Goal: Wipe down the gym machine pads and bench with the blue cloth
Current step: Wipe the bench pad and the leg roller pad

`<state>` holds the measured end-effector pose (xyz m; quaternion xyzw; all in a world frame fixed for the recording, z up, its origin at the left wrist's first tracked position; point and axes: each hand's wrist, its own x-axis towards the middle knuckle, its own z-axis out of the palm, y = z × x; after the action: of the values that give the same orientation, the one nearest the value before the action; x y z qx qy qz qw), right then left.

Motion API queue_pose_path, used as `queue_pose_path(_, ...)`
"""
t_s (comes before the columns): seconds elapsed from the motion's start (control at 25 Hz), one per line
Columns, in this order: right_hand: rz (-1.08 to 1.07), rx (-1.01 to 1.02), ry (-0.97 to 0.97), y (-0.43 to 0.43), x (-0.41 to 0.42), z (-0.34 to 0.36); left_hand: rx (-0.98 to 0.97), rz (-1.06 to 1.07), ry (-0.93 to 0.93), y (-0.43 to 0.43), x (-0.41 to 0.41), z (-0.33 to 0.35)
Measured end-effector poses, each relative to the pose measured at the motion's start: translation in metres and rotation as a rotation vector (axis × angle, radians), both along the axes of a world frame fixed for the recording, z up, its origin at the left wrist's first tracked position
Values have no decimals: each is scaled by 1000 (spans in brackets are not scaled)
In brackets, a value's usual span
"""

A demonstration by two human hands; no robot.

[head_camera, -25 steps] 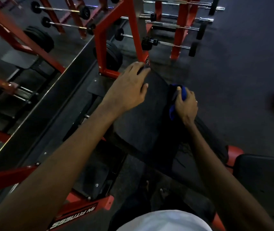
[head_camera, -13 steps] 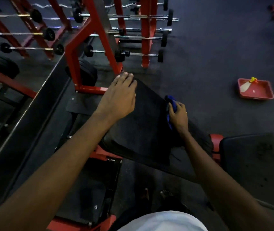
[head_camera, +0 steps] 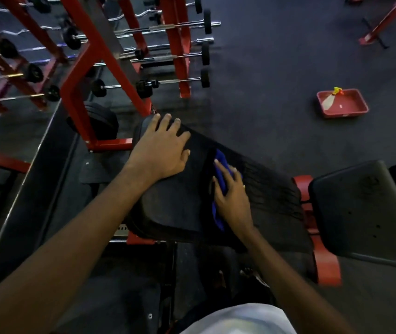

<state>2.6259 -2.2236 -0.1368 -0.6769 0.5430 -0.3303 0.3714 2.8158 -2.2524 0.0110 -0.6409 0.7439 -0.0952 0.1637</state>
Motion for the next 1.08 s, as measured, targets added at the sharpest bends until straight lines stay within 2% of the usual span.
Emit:
queue_pose_path(0.16, -163, 225, 37, -89, -1, -28, -2, -23, 0, -1, 2, -1)
queue_pose_path(0.28, -205, 309, 91, -113, -5, -24, -3, -33, 14, -1, 3, -3)
queue_pose_path(0.4, -160, 191, -30, -65, 15, 16, -9, -32, 33, -2, 4, -2)
queue_pose_path(0.56, 141, -84, -37, 1, 37, 49, 17, -46, 119, -4, 2, -1)
queue_pose_path(0.64, 83, -54, -11, -36, 36, 37, 6, -52, 132, -3, 3, -1)
queue_pose_path(0.76, -47, 145, 54, -107, 23, 8, 2, -51, 128, -3, 4, -2)
queue_pose_path(0.84, -65, 222, 98, -123, 20, 1, 8, -51, 127, -6, 5, -2)
queue_pose_path(1.0, -145, 131, 28, -58, 27, 27, 6, -57, 97, -5, 4, -3)
queue_pose_path(1.08, -84, 51, -44, 3, 24, 42, 22, -52, 93, -6, 2, -1)
